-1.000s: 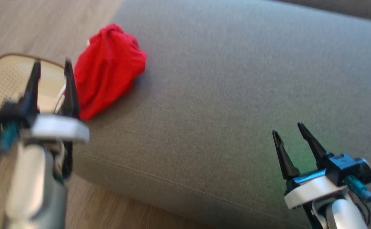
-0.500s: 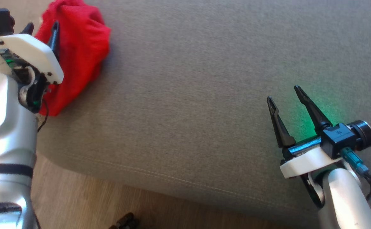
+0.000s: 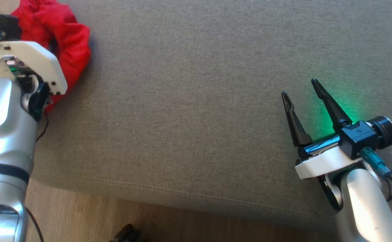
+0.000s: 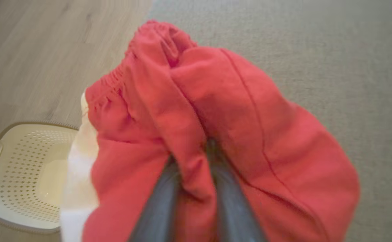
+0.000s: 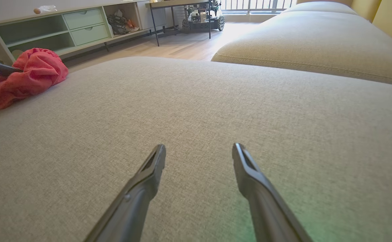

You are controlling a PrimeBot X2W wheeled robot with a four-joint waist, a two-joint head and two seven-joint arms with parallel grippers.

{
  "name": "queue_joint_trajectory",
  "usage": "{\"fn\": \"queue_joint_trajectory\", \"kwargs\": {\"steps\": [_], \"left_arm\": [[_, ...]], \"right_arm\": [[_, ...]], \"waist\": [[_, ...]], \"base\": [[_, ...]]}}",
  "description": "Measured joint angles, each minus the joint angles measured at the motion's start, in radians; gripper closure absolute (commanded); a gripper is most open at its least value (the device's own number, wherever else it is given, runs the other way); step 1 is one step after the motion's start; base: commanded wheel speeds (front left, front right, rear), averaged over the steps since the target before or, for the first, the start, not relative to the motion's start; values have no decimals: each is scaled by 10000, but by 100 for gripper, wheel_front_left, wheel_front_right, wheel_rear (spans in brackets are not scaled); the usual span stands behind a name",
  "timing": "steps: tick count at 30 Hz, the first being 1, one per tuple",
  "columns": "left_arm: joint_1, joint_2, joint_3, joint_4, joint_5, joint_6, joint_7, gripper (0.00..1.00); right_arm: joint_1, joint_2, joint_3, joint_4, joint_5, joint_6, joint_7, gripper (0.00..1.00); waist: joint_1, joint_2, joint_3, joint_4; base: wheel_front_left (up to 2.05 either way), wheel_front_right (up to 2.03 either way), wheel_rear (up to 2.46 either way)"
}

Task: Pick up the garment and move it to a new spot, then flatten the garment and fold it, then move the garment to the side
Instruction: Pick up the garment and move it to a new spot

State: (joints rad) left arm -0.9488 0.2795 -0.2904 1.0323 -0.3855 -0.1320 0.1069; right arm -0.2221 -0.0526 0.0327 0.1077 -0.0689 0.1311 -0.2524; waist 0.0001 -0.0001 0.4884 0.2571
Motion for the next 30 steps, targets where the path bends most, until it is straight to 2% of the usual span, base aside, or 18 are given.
{"fn": "queue_joint_trajectory", "kwargs": {"steps": [8,12,20,30], "left_arm": [[-1,732,-1250,-422,-148,-2,-2801,100],[-2,861,-1586,-809,-84,-2,-3319,100],[50,1089,-1979,-3158,387,0,-3563,100],[1082,1099,-2190,-6485,617,58,-3636,100]], "right_arm": [[6,0,119,65,660,0,0,0],[24,0,188,75,953,0,-2,0],[81,2,318,0,1657,0,-2,0],[128,8,255,-201,2429,0,-2,0]], "waist": [[-1,0,-734,-371],[-1,0,-1079,-554],[-1,1,-1883,-1398],[-1,0,-2578,-3175]], "base": [[0,0,0],[0,0,0],[0,0,0],[0,0,0]]}}
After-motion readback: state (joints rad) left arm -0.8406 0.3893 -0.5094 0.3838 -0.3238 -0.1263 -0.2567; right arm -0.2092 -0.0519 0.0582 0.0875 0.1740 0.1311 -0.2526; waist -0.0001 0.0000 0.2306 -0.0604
